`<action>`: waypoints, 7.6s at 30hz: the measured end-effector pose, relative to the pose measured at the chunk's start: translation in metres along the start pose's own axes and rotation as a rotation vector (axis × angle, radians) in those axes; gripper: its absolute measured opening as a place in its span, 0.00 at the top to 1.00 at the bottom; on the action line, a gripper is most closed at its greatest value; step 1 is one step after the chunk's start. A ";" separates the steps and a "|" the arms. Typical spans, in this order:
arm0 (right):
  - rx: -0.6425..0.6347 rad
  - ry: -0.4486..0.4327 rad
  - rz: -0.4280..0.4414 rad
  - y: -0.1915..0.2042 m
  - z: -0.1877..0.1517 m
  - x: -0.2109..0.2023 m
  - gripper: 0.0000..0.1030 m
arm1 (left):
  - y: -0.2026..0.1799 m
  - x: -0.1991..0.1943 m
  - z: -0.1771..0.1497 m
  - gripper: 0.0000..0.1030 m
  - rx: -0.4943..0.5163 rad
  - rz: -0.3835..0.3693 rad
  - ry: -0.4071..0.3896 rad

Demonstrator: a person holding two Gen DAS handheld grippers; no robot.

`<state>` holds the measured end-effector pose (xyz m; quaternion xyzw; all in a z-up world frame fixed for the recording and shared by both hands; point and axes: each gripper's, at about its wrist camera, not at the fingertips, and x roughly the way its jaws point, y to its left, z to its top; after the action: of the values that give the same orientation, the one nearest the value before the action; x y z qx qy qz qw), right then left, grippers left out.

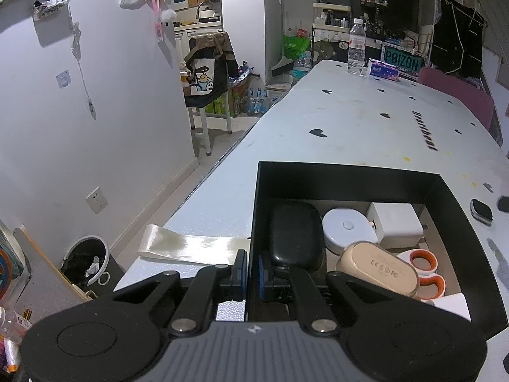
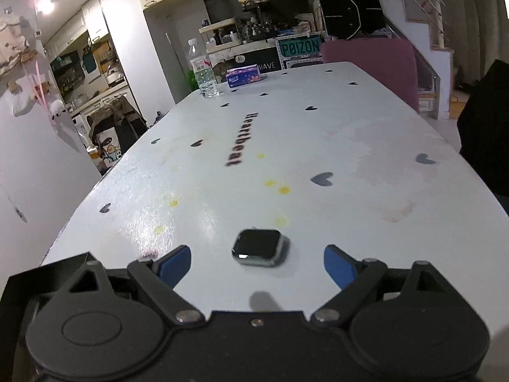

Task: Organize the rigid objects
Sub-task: 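Move the right tool to the black smartwatch and grasp it, then carry the smartwatch into the box and open the right tool, then move the right tool to the white plastic holder and grasp it, then lift the white holder with the right tool and carry it over the box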

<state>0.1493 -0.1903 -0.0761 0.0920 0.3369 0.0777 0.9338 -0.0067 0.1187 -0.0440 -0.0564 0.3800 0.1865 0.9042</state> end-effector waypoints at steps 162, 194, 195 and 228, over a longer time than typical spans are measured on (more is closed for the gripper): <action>-0.217 0.171 0.126 0.036 -0.036 -0.024 0.98 | 0.011 0.001 0.001 0.93 -0.067 -0.049 0.013; -0.283 0.118 0.044 0.038 -0.053 -0.048 0.54 | 0.011 0.001 0.001 0.94 -0.068 -0.049 0.013; -0.278 0.104 0.048 0.037 -0.050 -0.052 0.54 | 0.011 0.001 0.001 0.94 -0.068 -0.049 0.013; -0.867 0.259 0.611 0.209 -0.075 -0.085 0.54 | 0.015 0.001 0.002 0.93 -0.093 -0.072 0.024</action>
<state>0.0190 0.0040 -0.0335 -0.2183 0.3443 0.4878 0.7719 -0.0099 0.1336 -0.0426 -0.1142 0.3794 0.1708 0.9021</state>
